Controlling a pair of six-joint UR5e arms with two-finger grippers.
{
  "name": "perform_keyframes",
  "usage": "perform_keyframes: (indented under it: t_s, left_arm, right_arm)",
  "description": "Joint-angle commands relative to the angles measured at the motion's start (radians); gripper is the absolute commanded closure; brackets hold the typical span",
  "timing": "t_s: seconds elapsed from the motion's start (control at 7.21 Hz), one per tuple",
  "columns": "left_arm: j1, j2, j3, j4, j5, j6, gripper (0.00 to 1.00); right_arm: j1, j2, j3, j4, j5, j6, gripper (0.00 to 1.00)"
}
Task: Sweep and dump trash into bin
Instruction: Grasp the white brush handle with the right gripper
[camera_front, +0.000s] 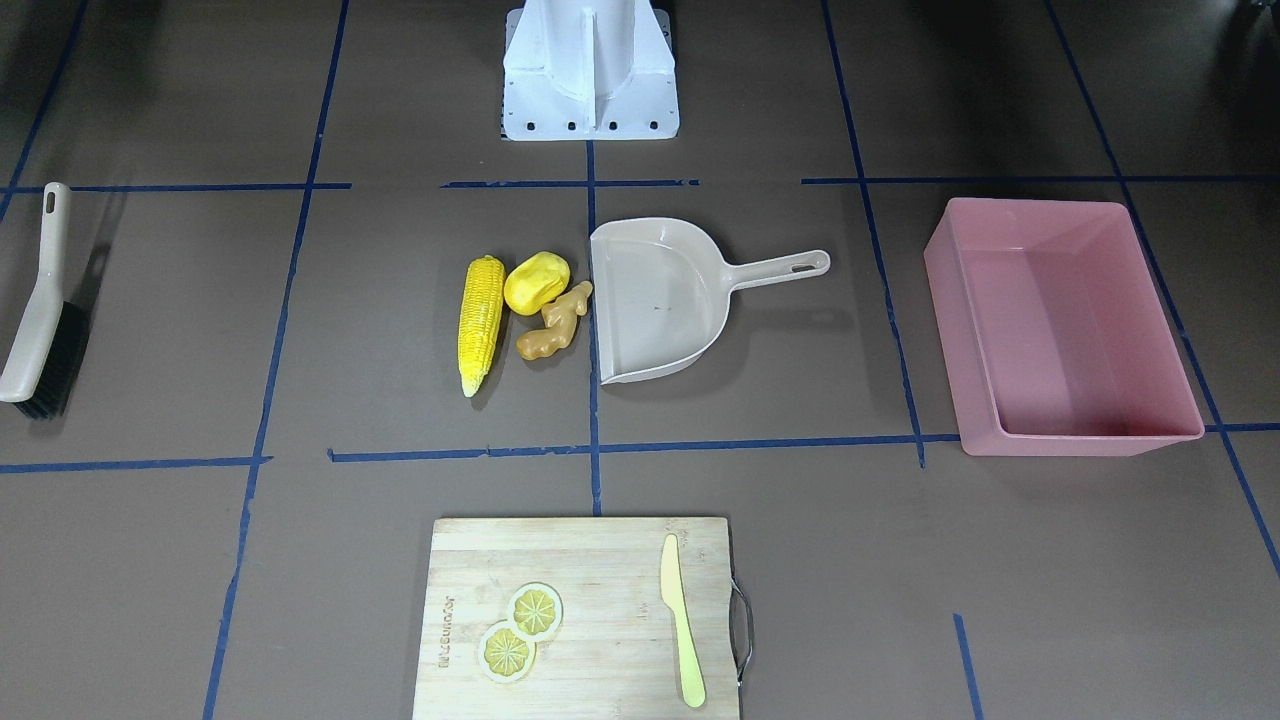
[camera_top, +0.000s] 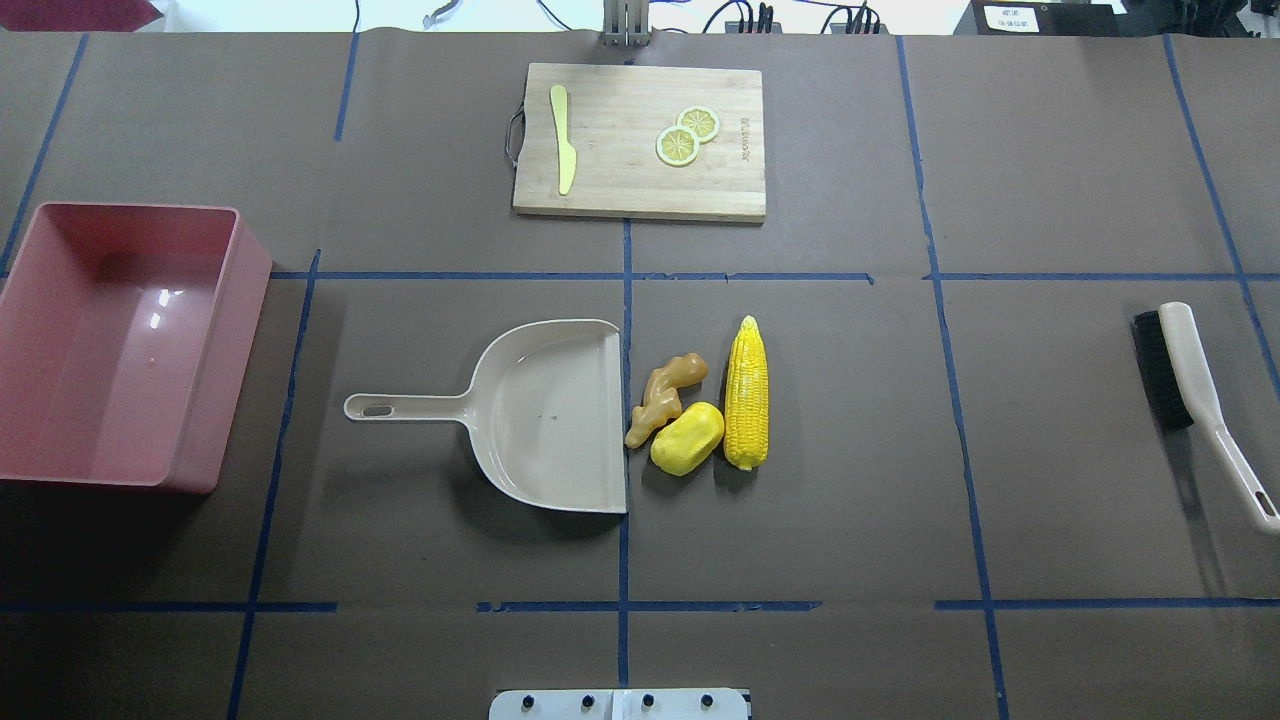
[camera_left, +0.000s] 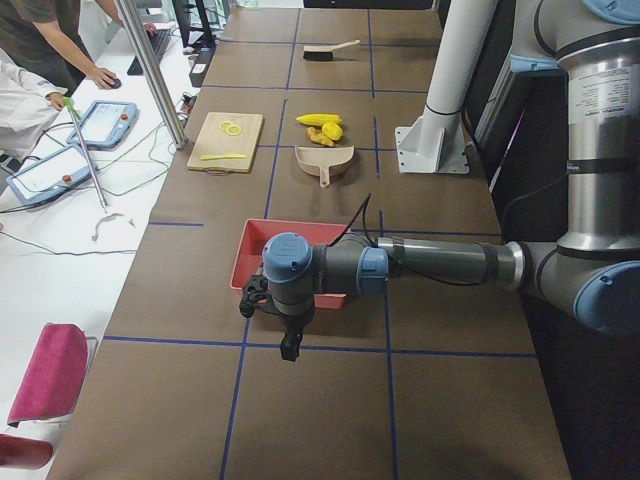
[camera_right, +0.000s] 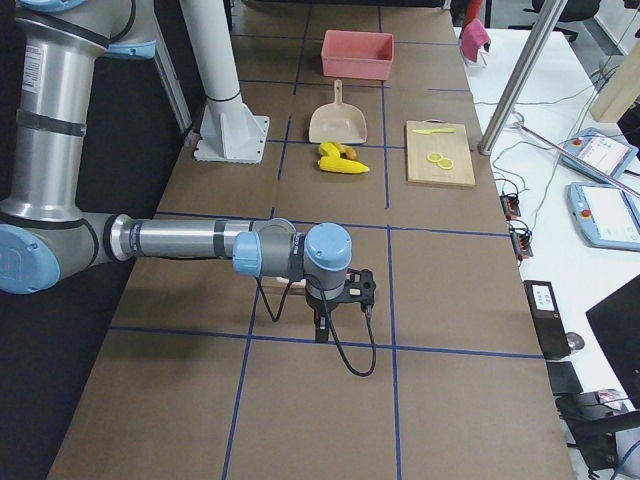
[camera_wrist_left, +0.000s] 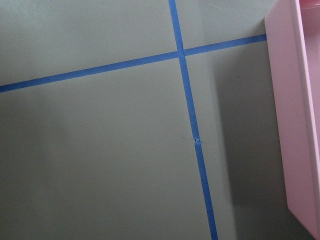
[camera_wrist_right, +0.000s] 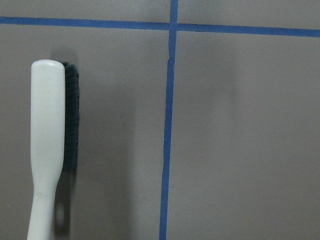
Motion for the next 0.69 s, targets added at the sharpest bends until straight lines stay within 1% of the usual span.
perform_keyframes:
  t_s: [0.0,0.28,0.42,0.56]
  left_arm:
    - [0.008,-0.003,-0.011,-0.003,0.006,0.000,0.00]
    - [0.021,-0.002,-0.009,-0.006,0.002,0.000,0.00]
    - [0.021,-0.002,-0.009,-0.005,0.000,0.000,0.00]
    - [0.021,-0.002,-0.008,-0.006,0.000,0.000,0.00]
  right_arm:
    - [-0.001,0.002,0.001,0.002,0.002,0.000,0.00]
    - [-0.028,0.041,0.008,0.027,0.002,0.003,0.00]
    - [-0.072,0.038,0.008,0.078,0.006,0.106,0.00]
    - [-0.132,0.028,0.017,0.189,0.006,0.252,0.00]
